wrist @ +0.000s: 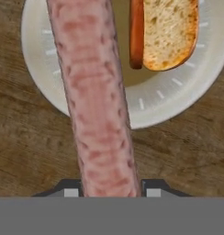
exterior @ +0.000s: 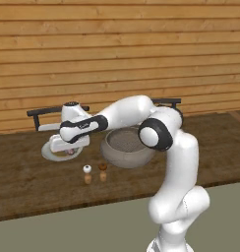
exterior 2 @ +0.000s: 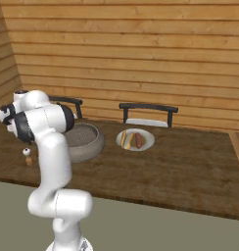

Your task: Place one bun and one sausage from the bowl on each plate.

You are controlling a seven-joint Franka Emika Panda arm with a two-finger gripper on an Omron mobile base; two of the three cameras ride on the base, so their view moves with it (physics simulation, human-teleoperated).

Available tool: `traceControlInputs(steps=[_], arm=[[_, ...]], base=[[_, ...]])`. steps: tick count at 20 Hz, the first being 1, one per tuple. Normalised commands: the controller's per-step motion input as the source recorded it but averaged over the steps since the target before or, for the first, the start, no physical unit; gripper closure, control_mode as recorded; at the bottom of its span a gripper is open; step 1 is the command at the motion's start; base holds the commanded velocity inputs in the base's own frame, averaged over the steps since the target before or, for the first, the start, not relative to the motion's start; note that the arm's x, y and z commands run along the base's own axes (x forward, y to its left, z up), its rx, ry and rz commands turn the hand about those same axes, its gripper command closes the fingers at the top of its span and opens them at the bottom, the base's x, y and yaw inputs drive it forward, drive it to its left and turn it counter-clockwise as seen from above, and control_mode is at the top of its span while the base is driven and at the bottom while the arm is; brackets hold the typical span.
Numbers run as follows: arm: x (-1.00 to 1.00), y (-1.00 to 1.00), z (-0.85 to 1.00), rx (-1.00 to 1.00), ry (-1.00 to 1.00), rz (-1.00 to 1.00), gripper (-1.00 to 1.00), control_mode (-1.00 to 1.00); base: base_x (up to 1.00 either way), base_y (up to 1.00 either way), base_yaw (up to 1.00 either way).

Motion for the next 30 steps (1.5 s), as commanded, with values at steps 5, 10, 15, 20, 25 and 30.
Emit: traceControlInputs(steps=[5, 10, 15, 20, 25, 30], arm=[[0.0, 0.09, -0.01, 0.0, 0.02, 0.0, 1.0, -1.0], [0.05, 0.0, -0.12, 0.0, 0.0, 0.0, 1.0, -1.0], [0.2, 0.0, -0.16, 0.0, 0.0, 0.0, 1.0, -1.0], [0.19, 0.02, -0.03, 0.0, 0.0, 0.0, 1.0, -1.0], [0.3, 0.08, -0.09, -0.01, 0.0, 0.0, 1.0, -1.0], [0.01, 0.14, -0.17, -0.03, 0.0, 0.0, 1.0, -1.0]], base=[[0.0, 0.0, 0.0], [0.0, 0.0, 0.0], [0.0, 0.0, 0.0], [0.0, 0.0, 0.0], [0.0, 0.0, 0.0], [0.0, 0.0, 0.0]])
